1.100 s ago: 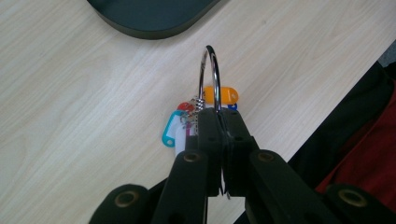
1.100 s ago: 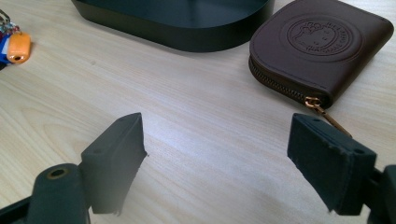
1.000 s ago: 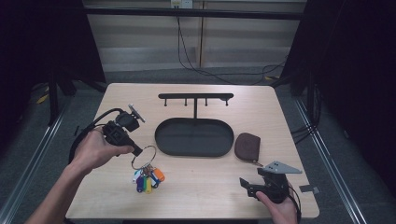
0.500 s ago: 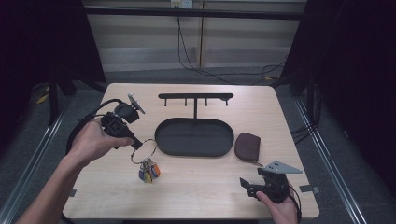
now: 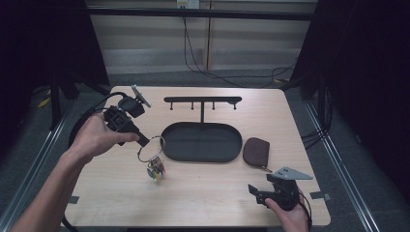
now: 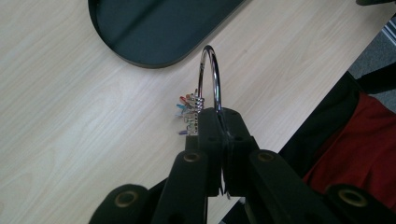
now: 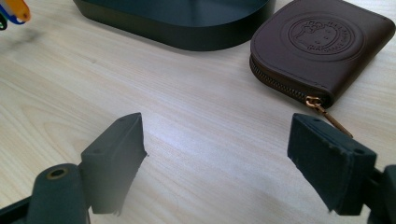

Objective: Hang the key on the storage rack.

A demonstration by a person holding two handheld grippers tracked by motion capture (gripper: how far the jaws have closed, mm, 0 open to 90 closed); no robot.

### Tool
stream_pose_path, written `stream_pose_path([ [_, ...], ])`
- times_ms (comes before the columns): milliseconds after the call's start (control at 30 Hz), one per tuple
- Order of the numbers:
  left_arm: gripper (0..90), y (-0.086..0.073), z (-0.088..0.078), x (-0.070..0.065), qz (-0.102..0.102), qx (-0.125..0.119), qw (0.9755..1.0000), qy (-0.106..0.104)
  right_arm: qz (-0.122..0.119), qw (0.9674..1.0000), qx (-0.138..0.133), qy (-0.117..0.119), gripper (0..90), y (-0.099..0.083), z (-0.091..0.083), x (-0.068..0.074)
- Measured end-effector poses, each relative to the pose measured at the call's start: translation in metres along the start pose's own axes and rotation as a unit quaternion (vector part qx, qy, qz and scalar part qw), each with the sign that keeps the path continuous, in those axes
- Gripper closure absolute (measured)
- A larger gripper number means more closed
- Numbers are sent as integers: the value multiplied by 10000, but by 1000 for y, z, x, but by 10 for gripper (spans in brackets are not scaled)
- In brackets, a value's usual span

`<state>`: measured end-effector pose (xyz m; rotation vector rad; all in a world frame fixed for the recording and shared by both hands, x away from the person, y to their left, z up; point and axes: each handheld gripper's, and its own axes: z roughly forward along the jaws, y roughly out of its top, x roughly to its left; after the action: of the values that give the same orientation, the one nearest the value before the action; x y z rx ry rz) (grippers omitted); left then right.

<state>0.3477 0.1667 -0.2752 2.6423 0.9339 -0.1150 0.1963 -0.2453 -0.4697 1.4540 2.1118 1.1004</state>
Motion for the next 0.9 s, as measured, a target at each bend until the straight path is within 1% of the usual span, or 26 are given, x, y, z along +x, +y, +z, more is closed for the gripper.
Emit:
stream_pose_path([
  [100, 885, 4, -3, 0, -21, -66, 10000, -3, 6, 10000, -1, 3, 187, 0, 0, 0],
  [167, 884, 6, -5, 0, -31, -161, 9998, -68, 2, 10000, 2, 6, 187, 0, 0, 0],
  [233, 885, 8, -3, 0, -26, -82, 10000, -32, 7, 10000, 2, 6, 188, 0, 0, 0],
  [333, 884, 12, -2, 2, -75, -67, 9999, -16, -10, 10000, 13, 15, 187, 0, 0, 0],
  [367, 885, 13, -2, 2, -61, -98, 9999, -8, -5, 10000, 15, 16, 187, 0, 0, 0],
  [400, 885, 14, -2, 2, -94, -78, 9999, 6, -8, 10000, 16, 18, 187, 0, 0, 0],
  [500, 885, 18, -4, 3, -53, -78, 10000, 23, 5, 10000, -2, 17, 186, 0, 0, 0],
  [667, 885, 24, -12, 5, -104, -149, 9998, 33, 11, 10000, 3, 27, 186, 0, 0, 0],
  [700, 885, 26, -12, 5, -77, -140, 9999, 31, 10, 10000, 3, 29, 186, 0, 0, 0],
  [767, 884, 29, -13, 5, -100, -170, 9998, 16, 4, 10000, 12, 37, 186, 0, 0, 0],
  [800, 885, 30, -13, 5, -81, -164, 9998, 18, 5, 10000, 15, 39, 186, 0, 0, 0],
  [833, 885, 32, -13, 6, -87, -203, 9998, 13, 0, 10000, 13, 38, 186, 0, 0, 0],
  [900, 885, 35, -13, 7, -124, -203, 9997, 4, -6, 10000, 7, 40, 186, 0, 0, 0],
])
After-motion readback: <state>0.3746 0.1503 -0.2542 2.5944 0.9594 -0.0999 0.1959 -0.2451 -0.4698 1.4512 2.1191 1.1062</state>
